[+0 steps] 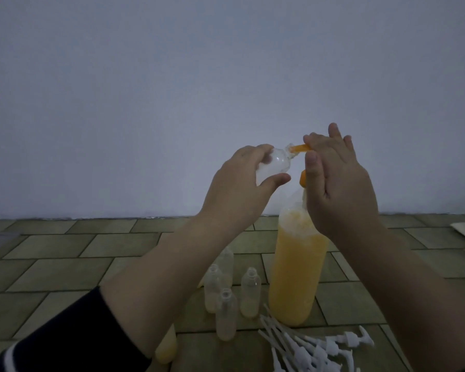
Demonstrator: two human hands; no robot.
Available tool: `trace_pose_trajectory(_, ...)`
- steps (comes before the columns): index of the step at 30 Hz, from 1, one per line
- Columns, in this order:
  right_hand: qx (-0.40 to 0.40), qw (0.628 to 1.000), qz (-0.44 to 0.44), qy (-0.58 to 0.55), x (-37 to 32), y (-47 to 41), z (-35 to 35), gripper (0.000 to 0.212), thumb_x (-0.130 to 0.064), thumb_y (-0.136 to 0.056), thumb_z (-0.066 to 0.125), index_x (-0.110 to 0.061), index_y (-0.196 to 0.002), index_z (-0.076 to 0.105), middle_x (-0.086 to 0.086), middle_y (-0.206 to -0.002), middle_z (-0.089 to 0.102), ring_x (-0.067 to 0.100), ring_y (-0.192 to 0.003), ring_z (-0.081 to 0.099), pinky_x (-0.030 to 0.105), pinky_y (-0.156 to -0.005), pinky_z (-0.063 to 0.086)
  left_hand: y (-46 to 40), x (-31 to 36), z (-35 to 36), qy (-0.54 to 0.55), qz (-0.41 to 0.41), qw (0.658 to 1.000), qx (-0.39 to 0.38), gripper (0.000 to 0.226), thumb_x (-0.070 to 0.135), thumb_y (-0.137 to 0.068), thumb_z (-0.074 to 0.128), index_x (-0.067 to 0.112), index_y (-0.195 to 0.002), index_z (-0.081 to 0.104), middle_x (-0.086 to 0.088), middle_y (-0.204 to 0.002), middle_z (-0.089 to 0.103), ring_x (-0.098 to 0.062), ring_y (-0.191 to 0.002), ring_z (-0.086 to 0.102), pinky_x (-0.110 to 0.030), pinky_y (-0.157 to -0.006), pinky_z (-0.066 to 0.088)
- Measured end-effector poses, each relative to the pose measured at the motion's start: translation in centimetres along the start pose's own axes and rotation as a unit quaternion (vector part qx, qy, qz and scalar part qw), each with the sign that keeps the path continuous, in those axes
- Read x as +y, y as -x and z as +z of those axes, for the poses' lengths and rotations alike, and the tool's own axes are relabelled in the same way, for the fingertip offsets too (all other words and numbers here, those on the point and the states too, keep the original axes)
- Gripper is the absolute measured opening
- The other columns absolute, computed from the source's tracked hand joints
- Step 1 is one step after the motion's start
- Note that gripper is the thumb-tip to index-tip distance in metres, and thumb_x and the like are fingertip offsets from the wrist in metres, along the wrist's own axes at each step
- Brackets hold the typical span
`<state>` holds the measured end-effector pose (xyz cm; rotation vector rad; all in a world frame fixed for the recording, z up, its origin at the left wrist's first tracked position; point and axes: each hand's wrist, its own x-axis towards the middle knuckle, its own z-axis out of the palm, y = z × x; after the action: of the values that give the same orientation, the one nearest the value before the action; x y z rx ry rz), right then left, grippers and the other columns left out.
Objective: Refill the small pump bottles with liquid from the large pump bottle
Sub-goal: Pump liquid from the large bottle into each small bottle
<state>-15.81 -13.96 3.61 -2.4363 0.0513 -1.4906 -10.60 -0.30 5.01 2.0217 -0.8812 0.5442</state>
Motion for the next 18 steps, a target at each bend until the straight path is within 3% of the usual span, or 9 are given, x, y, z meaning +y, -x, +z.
trace_pose_trajectory(7, -0.020, 1.000, -0.005, -0.005, 0.8, 1.0, 1.2, 0.058, -0.038, -0.098, 0.018, -0.003, -0.127, 0.055, 0.012, -0.134, 0.054, 0.020, -0.140, 0.027, 0.031, -0.116, 0.015, 0.0, -0.5, 0.3, -0.059, 0.023, 0.998, -0.017, 0.052, 0.039, -0.087, 0.062, 0.019, -0.133, 0.049, 0.004, -0.127, 0.057, -0.013, -0.107, 0.056, -0.028, -0.094, 0.046)
trace_pose_trajectory(12, -0.026, 0.999, -0.038, 0.011, 0.5, -0.4, -0.5, 0.065, -0.044, -0.098, 0.013, -0.004, -0.129, 0.054, 0.012, -0.137, 0.052, 0.010, -0.138, 0.021, 0.029, -0.116, 0.012, -0.7, 0.1, -0.4, -0.054, 0.040, 0.998, -0.005, 0.053, 0.040, -0.087, 0.061, 0.020, -0.134, 0.048, 0.004, -0.127, 0.056, -0.013, -0.108, 0.056, -0.030, -0.094, 0.047)
trace_pose_trajectory(18, -0.002, 1.000, -0.004, -0.021, 0.6, 0.4, 1.2, 0.056, -0.036, -0.098, 0.019, -0.004, -0.121, 0.059, 0.011, -0.131, 0.057, 0.020, -0.139, 0.030, 0.032, -0.116, 0.018, -0.4, -0.5, 0.4, -0.056, 0.036, 0.998, -0.001, 0.048, 0.038, -0.087, 0.062, 0.018, -0.130, 0.052, 0.004, -0.123, 0.059, -0.013, -0.103, 0.058, -0.030, -0.089, 0.050)
